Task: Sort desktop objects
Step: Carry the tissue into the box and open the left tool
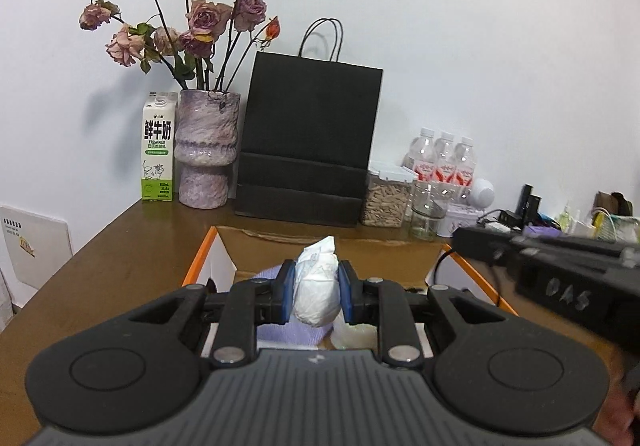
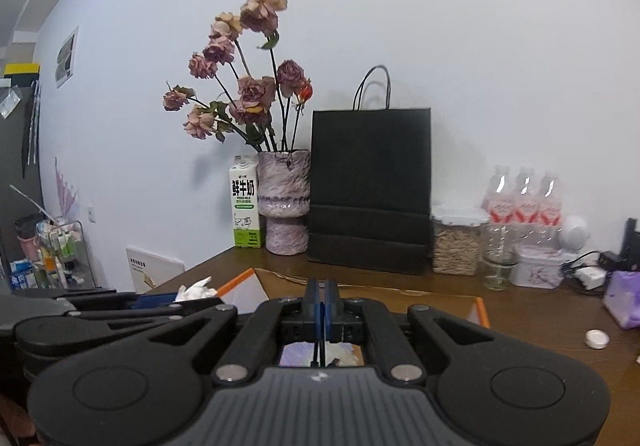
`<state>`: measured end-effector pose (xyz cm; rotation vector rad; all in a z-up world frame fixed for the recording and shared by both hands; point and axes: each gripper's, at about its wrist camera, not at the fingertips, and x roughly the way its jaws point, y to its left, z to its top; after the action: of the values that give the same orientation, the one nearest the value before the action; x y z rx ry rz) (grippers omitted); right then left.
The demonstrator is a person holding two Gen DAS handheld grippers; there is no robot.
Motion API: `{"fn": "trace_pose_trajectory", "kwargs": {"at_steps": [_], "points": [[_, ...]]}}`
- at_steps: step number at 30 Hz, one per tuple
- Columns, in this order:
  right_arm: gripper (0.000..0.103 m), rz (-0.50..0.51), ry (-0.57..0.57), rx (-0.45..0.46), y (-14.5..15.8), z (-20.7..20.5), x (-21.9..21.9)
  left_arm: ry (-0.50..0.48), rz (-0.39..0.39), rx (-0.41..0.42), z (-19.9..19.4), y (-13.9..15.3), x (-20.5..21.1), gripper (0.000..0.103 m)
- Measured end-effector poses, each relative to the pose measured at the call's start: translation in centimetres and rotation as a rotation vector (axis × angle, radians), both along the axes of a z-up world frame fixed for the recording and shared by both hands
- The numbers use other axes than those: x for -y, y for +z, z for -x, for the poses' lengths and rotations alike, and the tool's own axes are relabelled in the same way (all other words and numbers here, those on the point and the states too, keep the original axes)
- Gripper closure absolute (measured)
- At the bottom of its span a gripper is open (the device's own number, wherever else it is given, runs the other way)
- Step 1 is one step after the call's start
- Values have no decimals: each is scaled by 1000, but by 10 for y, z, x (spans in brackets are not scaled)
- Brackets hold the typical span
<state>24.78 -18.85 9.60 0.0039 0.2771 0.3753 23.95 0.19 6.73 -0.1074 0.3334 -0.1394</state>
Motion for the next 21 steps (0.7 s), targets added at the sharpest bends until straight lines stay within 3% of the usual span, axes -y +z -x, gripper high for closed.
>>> {"fn": "trace_pose_trajectory", "kwargs": {"at_steps": [6,9,21], "points": [[102,-68,32,-46,-22,-42,-6,32,18,-16,-36,-8,1,80],[102,-84,53,-81,-39,-55,-4,45,-13,-34,-45,-21,3,80],[100,-67,0,-128,-66,-63,6,55,-108,-59,-50,-44,12,78]]}}
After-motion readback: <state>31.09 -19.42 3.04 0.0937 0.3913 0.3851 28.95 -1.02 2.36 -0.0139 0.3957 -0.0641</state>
